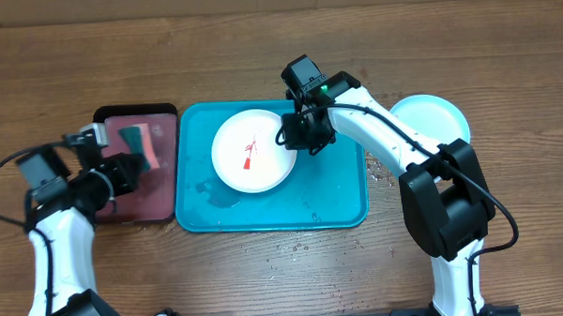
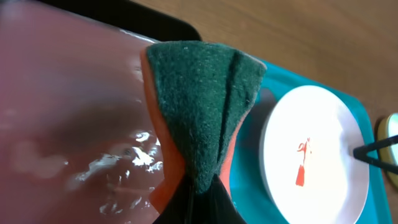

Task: Clean dirty plates on tray and stack at the side
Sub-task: 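Grasp the sponge in the black tray with the left gripper and lift, then carry the sponge over the white plate with the left gripper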

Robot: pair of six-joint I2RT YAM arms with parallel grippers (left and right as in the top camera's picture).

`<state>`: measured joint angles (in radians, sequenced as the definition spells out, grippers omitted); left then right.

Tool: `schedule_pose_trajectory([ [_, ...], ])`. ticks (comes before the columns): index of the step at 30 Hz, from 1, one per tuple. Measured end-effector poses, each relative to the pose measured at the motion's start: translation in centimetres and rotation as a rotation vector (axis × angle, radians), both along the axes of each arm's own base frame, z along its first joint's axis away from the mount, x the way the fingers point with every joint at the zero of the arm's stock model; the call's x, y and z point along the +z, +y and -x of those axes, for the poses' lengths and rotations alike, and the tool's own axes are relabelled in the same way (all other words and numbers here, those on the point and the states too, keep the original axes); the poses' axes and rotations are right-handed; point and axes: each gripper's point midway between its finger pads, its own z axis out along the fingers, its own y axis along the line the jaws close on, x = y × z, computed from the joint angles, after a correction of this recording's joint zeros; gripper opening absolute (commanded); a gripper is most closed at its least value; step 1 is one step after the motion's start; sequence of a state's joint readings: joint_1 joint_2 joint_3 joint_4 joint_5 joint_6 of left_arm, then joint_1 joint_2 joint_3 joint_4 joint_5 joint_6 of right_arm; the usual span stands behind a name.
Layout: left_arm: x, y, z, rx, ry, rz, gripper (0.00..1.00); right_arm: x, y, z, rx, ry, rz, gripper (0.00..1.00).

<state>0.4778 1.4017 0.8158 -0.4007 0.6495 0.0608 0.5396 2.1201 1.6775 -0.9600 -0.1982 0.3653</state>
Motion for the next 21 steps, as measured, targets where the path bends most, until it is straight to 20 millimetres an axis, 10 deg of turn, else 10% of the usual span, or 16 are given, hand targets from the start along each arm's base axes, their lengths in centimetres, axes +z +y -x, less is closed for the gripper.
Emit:
schedule_pose_trajectory([
  [12,-0.8,-12.6,-1.7,-0.198,0.042,-0.087,0.04,-1.7,1.3,1.3,0.032,0.037,-0.017,0.04],
  [21,-6.0,-16.9,-0.7,-0.174,0.224,-0.08,0.04,-3.8,1.2,1.6,0.031,0.076,-0.003,0.04],
])
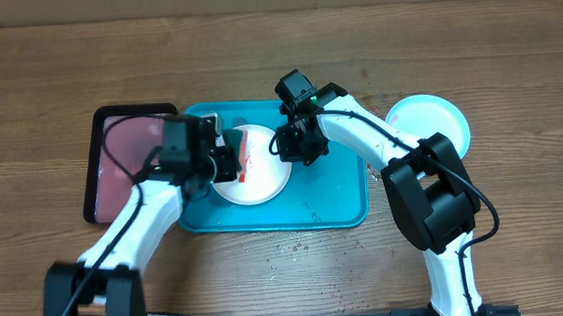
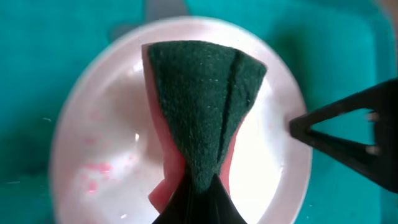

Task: Clean dirty plates on tray and stack at the side
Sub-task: 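Carry the sponge over the white plate with the left gripper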

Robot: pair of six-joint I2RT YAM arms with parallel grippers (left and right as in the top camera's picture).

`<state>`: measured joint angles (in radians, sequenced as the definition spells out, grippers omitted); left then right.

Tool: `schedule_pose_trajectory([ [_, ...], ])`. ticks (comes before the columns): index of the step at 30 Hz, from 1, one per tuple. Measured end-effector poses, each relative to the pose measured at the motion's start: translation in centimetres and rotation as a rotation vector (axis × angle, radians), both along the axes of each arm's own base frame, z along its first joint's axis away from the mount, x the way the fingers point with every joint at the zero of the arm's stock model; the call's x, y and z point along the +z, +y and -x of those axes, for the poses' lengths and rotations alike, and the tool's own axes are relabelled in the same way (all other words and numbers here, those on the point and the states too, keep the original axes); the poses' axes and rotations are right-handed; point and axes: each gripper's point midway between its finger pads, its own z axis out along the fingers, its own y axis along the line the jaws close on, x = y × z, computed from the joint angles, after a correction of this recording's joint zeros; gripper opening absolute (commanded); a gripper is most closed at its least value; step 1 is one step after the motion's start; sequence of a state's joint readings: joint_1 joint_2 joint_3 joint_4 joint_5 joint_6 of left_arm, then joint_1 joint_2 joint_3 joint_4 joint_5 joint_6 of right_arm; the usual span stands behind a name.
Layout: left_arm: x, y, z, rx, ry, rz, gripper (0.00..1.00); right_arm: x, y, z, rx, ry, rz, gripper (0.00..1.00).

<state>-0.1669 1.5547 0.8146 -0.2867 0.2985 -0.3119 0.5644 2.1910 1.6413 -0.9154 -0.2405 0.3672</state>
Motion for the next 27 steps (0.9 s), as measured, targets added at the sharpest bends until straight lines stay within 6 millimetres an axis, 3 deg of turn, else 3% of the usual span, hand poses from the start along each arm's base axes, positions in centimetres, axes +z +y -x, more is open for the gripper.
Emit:
schedule_pose_trajectory([
  [8,-3.1,-1.9,0.5,0.003,0.073,-0.012,0.04,0.0,0.0,0.0,0.0,0.0,0.0,0.04],
  [15,-3.7,0.7,0.4,0.109,0.101,-0.122,0.04,0.0,0.1,0.0,0.002,0.001,-0.006,0.04],
  [19,-3.1,3.1,0.6,0.15,0.16,-0.205,0.04,0.0,0.1,0.0,0.002,0.001,-0.007,0.04],
  [21,-2.5,3.3,0.5,0.125,0.174,-0.224,0.04,0.0,0.1,0.0,0.002,0.001,-0.007,0.04],
  [27,1.1,-0.5,-2.5,-0.005,0.062,-0.105,0.04,0.0,0.2,0.0,0.002,0.001,-0.008,0.04],
])
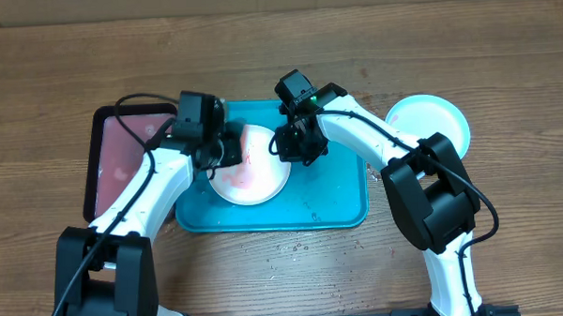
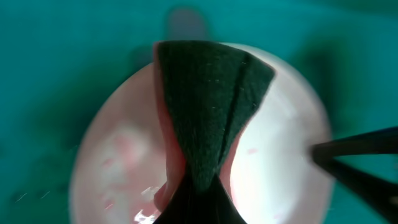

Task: Clean dirty plates on tray and stack at the side
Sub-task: 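Carry the sponge over the white plate with the left gripper, then scrub the white plate with the sponge while the right gripper holds it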

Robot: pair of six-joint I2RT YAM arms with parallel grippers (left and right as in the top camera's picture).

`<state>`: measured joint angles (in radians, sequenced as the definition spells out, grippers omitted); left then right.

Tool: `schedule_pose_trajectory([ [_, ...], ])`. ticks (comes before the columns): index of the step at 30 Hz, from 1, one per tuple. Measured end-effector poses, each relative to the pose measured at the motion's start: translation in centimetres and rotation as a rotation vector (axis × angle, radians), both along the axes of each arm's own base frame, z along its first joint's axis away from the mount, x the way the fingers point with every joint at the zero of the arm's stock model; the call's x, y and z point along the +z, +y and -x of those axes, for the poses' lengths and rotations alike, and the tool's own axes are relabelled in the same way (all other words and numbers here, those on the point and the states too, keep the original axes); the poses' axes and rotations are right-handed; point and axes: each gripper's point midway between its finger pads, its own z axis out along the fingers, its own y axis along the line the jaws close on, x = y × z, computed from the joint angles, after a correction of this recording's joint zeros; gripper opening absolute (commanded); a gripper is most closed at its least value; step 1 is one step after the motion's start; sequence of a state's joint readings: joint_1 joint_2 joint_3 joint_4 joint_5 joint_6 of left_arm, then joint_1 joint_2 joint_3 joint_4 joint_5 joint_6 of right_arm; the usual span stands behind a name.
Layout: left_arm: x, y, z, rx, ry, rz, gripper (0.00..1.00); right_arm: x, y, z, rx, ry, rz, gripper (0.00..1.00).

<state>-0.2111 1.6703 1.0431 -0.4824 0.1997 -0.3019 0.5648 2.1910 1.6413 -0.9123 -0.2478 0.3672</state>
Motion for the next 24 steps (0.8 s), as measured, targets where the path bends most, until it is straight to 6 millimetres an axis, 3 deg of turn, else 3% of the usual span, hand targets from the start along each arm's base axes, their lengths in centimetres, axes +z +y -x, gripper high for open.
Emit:
schedule_pose_trajectory([
  [3,0.4,-1.9,0.1,-0.054,-0.012,0.034,0.04,0.0,0.0,0.0,0.0,0.0,0.0,0.04],
  [6,-0.9,-2.9,0.6,-0.084,0.029,0.042,0.04,0.0,0.0,0.0,0.0,-0.001,0.0,0.04],
  [11,-4.9,-3.0,2.0,-0.09,0.154,0.023,0.04,0.0,0.0,0.0,0.001,0.0,0.001,0.04],
  [14,-5.1,-2.7,2.0,-0.082,0.169,0.013,0.04,0.0,0.0,0.0,0.0,0.002,0.002,0.04],
  [17,-5.1,-1.6,2.4,-0.059,0.204,-0.03,0.04,0.0,0.0,0.0,0.0,0.002,0.001,0.04],
  [24,-4.3,3.1,2.9,0.032,0.288,-0.143,0.04,0.0,0.0,0.0,0.001,0.002,-0.001,0.04],
])
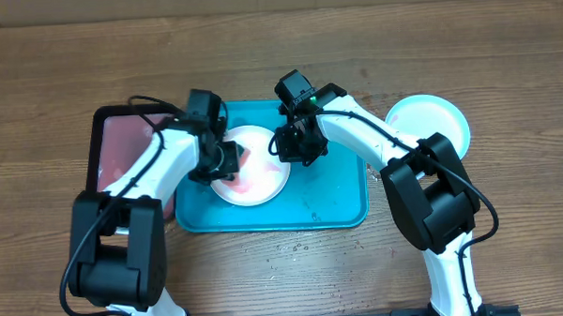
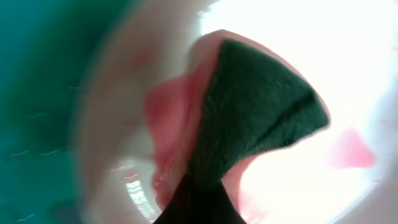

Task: Clean dirty plates on tray and stack at the side
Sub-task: 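Scrub the white plate with the sponge while the right gripper holds it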

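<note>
A white plate [image 1: 257, 179] smeared pink lies on the teal tray [image 1: 330, 198]. My left gripper [image 1: 227, 161] is shut on a green-topped orange sponge [image 2: 258, 118], pressed onto the plate's left part [image 2: 124, 118]; pink smears show around it. My right gripper [image 1: 289, 146] sits at the plate's right rim, pinching it as far as the overhead view shows. A second white plate [image 1: 432, 118] rests on the table at the far right.
A dark tray with a wet pink bottom [image 1: 122, 164] lies left of the teal tray. Water droplets [image 1: 294, 244] speckle the wooden table in front of the teal tray. Both arms cross over the tray's back half.
My left gripper with the sponge has moved from the plate's upper left down to its left middle, and turned. The pink smear has spread. The right gripper holds the same place.
At first my left gripper held the sponge over the dark tray while the plate bore a red mark. Then the sponge was on the plate and the mark smeared pink. It stayed on the plate at two further spots, with the right gripper at the rim throughout.
</note>
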Robot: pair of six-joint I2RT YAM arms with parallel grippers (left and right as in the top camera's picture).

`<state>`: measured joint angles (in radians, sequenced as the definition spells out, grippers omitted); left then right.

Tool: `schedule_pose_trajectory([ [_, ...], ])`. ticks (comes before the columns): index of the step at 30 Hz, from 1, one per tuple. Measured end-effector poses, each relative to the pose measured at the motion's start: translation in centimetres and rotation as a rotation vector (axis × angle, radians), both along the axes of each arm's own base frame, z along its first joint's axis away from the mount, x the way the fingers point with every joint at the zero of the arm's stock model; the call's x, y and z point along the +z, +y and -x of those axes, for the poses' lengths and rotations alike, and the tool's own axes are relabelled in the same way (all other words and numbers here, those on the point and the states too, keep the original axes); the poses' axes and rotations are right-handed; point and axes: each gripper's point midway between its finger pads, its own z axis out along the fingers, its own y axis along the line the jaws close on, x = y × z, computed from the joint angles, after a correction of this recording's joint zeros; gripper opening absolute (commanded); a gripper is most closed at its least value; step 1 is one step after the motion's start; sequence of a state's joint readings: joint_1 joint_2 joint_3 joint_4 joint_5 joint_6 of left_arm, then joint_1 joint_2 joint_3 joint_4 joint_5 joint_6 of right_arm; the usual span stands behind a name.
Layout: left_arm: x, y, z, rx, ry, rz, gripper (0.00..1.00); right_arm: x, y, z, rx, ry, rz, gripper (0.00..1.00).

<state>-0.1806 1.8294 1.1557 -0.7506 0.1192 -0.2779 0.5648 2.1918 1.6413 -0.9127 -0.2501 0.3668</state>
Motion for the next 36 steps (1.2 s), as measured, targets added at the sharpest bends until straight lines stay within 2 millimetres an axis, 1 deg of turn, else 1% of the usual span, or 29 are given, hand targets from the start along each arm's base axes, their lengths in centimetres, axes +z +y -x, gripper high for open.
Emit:
schedule_pose_trajectory([
  [3,1.3,0.5,-0.7,-0.009,0.0,0.01,0.04,0.0,0.0,0.0,0.0,0.0,-0.001,0.04],
  [6,3.0,-1.0,-1.9,-0.049,-0.035,0.072,0.04,0.0,0.0,0.0,0.0,0.001,-0.001,0.04],
  [8,3.6,-2.4,-2.1,-0.083,-0.05,0.106,0.04,0.0,0.0,0.0,0.0,0.001,-0.001,0.04],
  [10,3.7,-3.9,-1.8,-0.125,-0.052,0.123,0.04,0.0,0.0,0.0,0.0,0.0,-0.002,0.04],
  [13,3.7,-5.4,-2.2,-0.161,-0.083,0.119,0.04,0.0,0.0,0.0,0.001,0.001,-0.001,0.04],
  [17,3.1,-6.3,-2.9,-0.159,-0.115,0.078,0.04,0.0,0.0,0.0,0.0,0.0,-0.001,0.04],
  [20,1.6,-5.7,-3.4,-0.136,-0.107,0.04,0.04,0.0,0.0,0.0,0.0,0.001,-0.001,0.04],
  [23,-0.4,-4.7,-3.3,-0.106,-0.062,0.006,0.04,0.0,0.0,0.0,-0.001,0.0,-0.001,0.04],
  [24,-0.7,-4.4,-3.3,-0.096,-0.051,0.006,0.04,0.0,0.0,0.0,0.0,0.001,-0.001,0.04],
  [27,-0.8,-3.6,-2.9,-0.074,-0.021,0.002,0.04,0.0,0.0,0.0,0.0,0.001,-0.002,0.04],
  [31,-0.6,-1.6,-2.2,-0.024,0.028,-0.009,0.04,0.0,0.1,0.0,0.001,0.002,-0.005,0.04],
  [34,0.0,0.4,-2.1,0.021,0.031,-0.026,0.04,0.0,0.1,0.0,0.001,0.002,-0.005,0.04],
  [36,1.0,1.3,-2.0,0.04,0.013,-0.028,0.04,0.0,0.1,0.0,0.001,0.003,-0.005,0.04],
])
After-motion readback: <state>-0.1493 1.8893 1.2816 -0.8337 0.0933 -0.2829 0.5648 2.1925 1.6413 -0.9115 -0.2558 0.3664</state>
